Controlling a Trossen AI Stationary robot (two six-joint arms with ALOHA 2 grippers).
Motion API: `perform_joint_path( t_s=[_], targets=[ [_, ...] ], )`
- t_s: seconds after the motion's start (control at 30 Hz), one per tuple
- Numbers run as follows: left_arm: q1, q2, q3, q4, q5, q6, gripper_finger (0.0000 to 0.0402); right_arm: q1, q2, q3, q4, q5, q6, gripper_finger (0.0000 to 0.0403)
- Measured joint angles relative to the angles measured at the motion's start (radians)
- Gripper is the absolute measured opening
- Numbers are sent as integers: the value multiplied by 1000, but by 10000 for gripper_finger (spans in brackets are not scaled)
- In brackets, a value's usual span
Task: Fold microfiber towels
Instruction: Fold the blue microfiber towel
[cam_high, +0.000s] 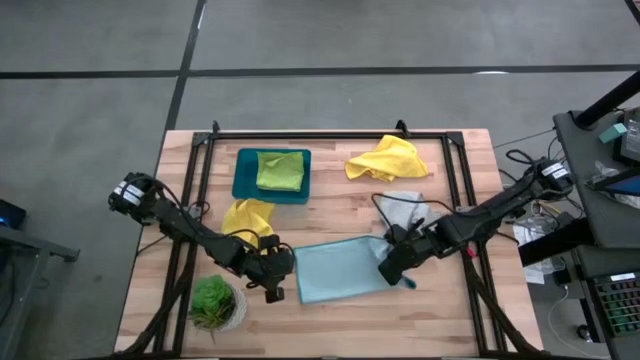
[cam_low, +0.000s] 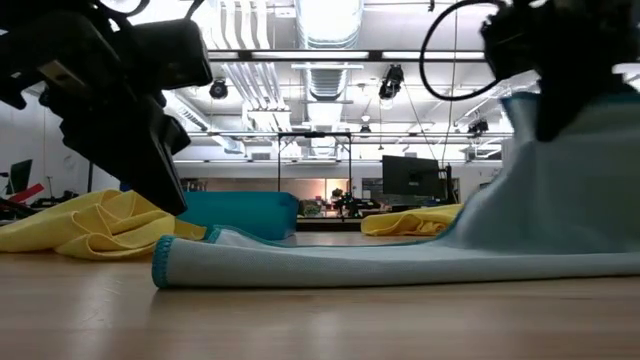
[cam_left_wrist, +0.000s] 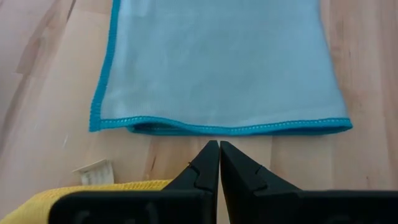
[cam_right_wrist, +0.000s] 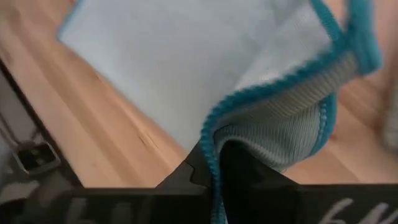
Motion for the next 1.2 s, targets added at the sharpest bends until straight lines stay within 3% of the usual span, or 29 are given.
perform_joint_path(
  t_s=[0.33, 0.97, 1.2],
  targets=[
    [0, 0, -19, 38, -30, 1, 0, -97, 147, 32, 261, 0, -67, 9],
    [0, 114, -13, 75, -34, 0, 0, -177, 538, 396, 257, -25, -293, 9],
    [-1, 114, -13, 96, -34, 0, 0, -193, 628, 469, 255, -28, -335, 8]
  ],
)
